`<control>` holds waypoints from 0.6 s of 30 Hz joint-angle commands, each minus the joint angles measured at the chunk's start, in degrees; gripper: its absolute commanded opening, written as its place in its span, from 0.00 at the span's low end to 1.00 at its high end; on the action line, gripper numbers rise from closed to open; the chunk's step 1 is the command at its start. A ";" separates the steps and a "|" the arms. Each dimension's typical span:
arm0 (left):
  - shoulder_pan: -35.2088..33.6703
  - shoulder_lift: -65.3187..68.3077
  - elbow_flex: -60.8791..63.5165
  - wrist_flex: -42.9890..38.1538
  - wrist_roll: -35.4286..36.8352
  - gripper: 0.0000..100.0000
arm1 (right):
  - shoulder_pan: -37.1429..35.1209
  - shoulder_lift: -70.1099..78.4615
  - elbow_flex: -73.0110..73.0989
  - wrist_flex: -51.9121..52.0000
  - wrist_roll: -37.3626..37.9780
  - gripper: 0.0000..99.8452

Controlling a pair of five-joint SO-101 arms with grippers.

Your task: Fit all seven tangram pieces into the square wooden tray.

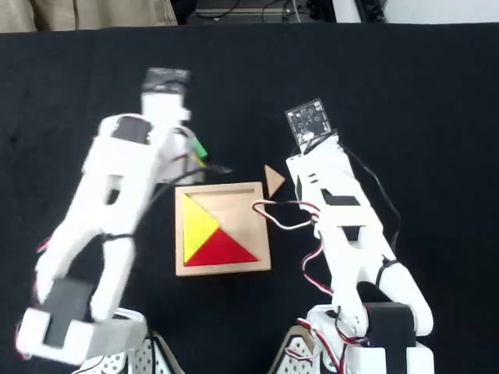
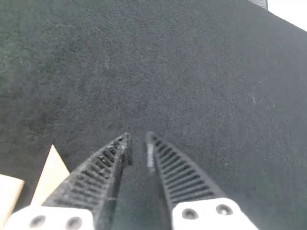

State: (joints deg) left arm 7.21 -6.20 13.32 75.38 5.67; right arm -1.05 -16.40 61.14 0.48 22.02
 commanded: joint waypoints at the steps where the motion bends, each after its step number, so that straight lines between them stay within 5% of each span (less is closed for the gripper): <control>1: -9.45 -12.31 12.79 -8.53 0.62 0.24 | 0.53 -0.22 -0.22 -0.70 1.32 0.12; 6: -15.25 -24.26 34.68 -27.43 0.97 0.24 | 0.26 -1.01 -3.21 7.65 1.67 0.12; 11: -21.49 -26.37 43.38 -36.57 0.79 0.24 | 1.05 -2.51 -18.33 39.47 2.55 0.12; 15: -22.55 -21.54 45.23 -41.32 0.97 0.24 | 4.22 -1.10 -27.65 57.85 16.79 0.12; 18: -21.85 -17.41 44.18 -41.76 1.23 0.24 | 9.14 -1.01 -29.32 60.40 30.59 0.12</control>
State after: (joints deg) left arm -14.68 -27.12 58.95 35.47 6.37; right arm 3.52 -16.48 36.62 56.75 39.87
